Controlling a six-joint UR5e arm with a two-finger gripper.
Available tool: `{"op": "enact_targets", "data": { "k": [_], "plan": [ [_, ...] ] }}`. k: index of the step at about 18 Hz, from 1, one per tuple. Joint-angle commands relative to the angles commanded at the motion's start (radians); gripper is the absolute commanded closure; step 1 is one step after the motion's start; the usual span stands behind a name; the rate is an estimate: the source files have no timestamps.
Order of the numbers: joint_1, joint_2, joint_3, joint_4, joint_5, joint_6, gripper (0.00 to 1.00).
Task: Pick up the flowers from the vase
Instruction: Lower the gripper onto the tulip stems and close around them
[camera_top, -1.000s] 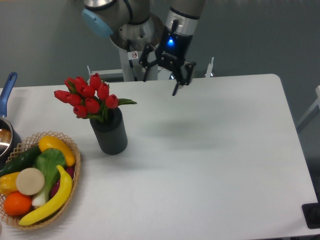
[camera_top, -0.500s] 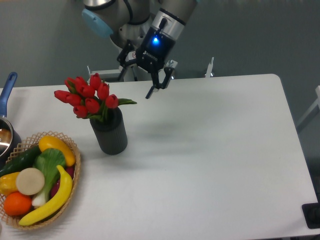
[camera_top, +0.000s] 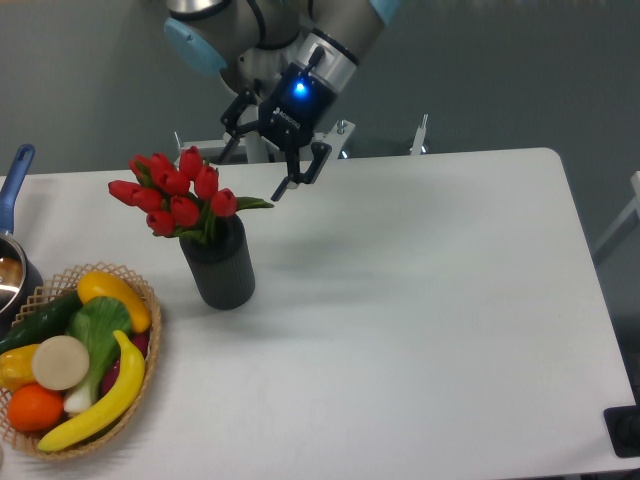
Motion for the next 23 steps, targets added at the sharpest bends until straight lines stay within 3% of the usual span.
{"op": "enact_targets", "data": {
  "k": [6,13,19,23],
  "plan": [
    [-0.026,-0.025,-0.003,0.017,-0.078,0.008,0.0],
    [-0.081,-0.107,-0.002,0.141,-0.087,0.0,0.0],
    [-0.109,-0.155,0.031,0.152,-0.089,-0.003,0.0],
    [-0.141,-0.21,0.034,0.212,-0.098,-0.005,0.0]
  ]
}}
